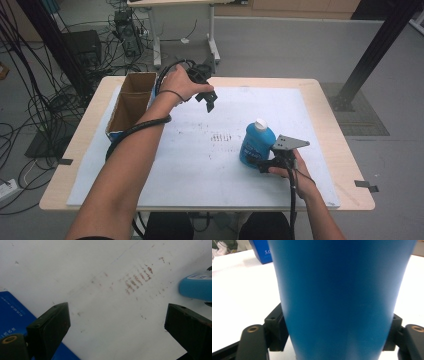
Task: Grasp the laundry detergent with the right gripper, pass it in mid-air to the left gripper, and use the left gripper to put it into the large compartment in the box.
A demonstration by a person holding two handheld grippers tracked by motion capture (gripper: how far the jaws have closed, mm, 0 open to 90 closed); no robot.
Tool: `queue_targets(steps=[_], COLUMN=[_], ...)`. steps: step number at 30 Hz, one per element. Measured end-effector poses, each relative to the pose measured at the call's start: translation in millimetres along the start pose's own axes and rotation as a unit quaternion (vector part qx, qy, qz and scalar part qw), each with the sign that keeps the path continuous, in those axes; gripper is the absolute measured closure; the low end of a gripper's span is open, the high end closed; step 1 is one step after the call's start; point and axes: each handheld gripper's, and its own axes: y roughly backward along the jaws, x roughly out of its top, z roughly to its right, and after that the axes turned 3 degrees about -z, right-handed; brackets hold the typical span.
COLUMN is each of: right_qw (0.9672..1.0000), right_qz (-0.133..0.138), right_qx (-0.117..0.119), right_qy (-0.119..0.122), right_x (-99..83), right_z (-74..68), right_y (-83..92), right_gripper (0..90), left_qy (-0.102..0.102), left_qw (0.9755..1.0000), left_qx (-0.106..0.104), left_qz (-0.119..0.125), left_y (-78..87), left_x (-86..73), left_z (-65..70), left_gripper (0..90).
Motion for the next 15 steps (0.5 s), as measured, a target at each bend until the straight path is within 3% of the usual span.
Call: queue_targets(steps=[5,15], right_qw=[0.9999,0.9999], right_qz=[0.0,0.003], right_qx=[0.001,0.002], right_qy=[0.01,0.013], right_x=[0.8,-0.9], right_z=[0.4,-0.1], right_y=[0.2,0.4], right_gripper=[38.4,39.8], left_qy=[-0.001,0.0], left_qw=[1.0,1.0], left_qx=[-0.003,-0.002], left_qz=[0.0,0.001], left_y=[-1.2,0.3], left_x=[0.0,-0.8], left_z=[0.3,-0.1], left_gripper=[6.8,6.8])
